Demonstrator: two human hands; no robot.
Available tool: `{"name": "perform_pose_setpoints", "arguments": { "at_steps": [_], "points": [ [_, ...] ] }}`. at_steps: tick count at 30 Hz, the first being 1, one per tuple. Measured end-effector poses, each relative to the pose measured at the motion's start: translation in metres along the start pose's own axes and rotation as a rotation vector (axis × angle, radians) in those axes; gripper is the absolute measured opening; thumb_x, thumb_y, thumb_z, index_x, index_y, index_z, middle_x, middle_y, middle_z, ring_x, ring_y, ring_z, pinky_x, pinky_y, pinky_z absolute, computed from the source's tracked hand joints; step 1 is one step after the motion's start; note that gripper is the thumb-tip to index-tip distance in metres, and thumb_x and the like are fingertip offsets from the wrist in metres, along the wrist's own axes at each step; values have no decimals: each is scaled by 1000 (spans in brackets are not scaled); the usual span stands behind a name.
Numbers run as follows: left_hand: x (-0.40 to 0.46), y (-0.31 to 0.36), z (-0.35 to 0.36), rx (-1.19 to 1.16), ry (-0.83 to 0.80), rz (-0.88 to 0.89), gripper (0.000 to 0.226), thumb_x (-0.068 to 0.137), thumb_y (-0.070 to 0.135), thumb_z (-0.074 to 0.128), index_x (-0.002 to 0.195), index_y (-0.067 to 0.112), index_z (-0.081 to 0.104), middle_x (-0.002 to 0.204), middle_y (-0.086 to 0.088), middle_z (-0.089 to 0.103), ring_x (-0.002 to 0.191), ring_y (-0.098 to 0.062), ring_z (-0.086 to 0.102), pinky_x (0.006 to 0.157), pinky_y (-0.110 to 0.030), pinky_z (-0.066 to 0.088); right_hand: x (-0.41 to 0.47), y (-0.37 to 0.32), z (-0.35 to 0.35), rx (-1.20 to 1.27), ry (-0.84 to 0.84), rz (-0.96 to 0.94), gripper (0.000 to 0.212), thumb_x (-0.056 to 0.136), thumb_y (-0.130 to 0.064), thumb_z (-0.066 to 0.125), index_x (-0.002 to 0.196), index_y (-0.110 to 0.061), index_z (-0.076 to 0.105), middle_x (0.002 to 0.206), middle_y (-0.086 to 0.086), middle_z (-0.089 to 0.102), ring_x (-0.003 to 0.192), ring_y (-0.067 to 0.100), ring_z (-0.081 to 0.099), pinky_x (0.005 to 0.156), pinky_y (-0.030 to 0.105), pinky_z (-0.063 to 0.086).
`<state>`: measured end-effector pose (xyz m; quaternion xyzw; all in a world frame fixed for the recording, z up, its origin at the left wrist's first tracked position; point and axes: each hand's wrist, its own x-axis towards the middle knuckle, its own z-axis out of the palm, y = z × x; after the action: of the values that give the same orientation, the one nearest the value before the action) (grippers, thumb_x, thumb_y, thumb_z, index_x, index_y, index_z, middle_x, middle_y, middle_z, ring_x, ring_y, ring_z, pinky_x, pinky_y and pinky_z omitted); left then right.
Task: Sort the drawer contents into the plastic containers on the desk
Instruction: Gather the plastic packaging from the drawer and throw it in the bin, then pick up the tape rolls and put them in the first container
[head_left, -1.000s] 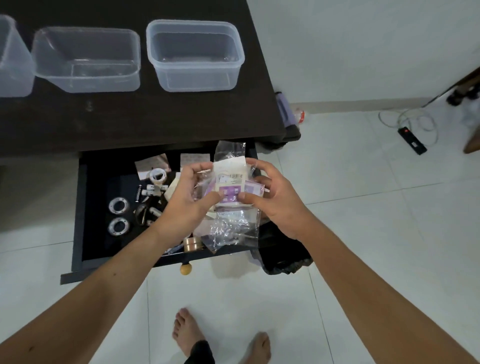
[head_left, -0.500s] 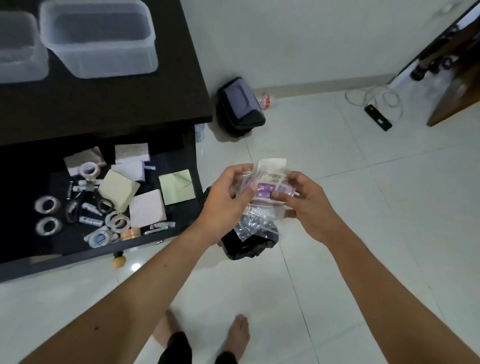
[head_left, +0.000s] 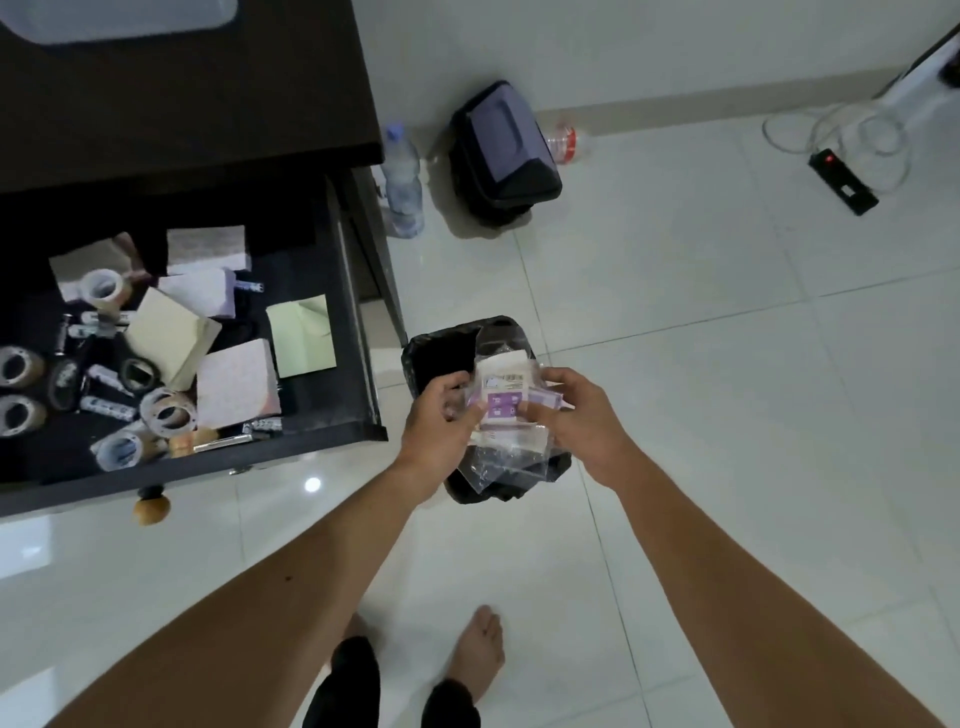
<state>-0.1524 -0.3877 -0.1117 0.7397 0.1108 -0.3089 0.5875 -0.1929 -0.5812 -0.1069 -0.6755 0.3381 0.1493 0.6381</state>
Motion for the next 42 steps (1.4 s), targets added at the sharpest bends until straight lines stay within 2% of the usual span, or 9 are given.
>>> {"name": "perform_pose_setpoints", "arguments": {
  "at_steps": [4,8,11,15,19,26,30,35,42],
  "points": [
    [15,-11,-6,69,34,-31,66,99,41,68,157,24,41,157,5,51,143,-14,48,120,-36,39,23,13,4,-69,35,-20,55,80,-19,92,128,-24,67,125,-5,72,109,23,75,94,46,62],
    [18,-17,-9,108,72,-42,64,100,43,67,157,28,42,160,9,46,148,-13,42,117,-29,35,27,16,3,-75,35,-2,59,69,-33,95,122,-31,70,125,-4,73,110,19,75,99,43,60],
    [14,-14,-8,99,51,-19,56,102,35,67,153,27,47,156,9,51,145,-12,44,121,-35,37,24,11,1,-76,17,-7,48,76,-23,92,118,-30,71,120,-1,76,105,19,77,102,46,58],
    [1,3,-5,73,-15,27,50,101,28,69,148,27,51,144,11,59,135,-9,53,110,-29,49,12,-1,-3,-75,23,-57,42,82,-14,89,118,-26,72,120,-6,74,101,17,78,99,45,60],
    [-21,26,0,67,-113,91,48,100,22,70,146,22,55,139,5,63,129,-9,60,115,-38,48,-12,-24,-10,-60,3,-132,41,83,-10,87,118,-27,71,121,0,75,99,19,78,91,38,61],
    [-77,84,-33,28,-262,185,46,101,20,70,145,21,56,134,3,67,120,-9,66,102,-25,54,-67,-95,-14,-146,-28,-284,42,87,-17,85,125,-27,70,119,-8,75,101,13,75,73,15,53],
    [-108,109,-74,-23,-308,213,46,98,20,73,142,21,58,129,1,70,117,-19,70,108,-38,54,-92,-136,11,-169,-80,-334,39,89,-17,83,123,-30,71,120,-9,75,106,15,74,78,18,55],
    [-126,136,-146,-107,-236,263,43,98,18,73,139,22,60,129,-2,71,117,-23,72,105,-42,57,-112,-173,64,-179,-146,-398,38,90,-14,81,124,-27,70,118,-9,76,102,10,75,84,20,57],
    [-110,119,-269,-100,23,239,38,99,14,72,135,21,62,125,-2,73,112,-20,74,104,-45,57,-103,-197,160,-238,-231,-455,38,89,-18,82,124,-29,70,116,-12,76,98,9,74,87,20,59]
  ]
}}
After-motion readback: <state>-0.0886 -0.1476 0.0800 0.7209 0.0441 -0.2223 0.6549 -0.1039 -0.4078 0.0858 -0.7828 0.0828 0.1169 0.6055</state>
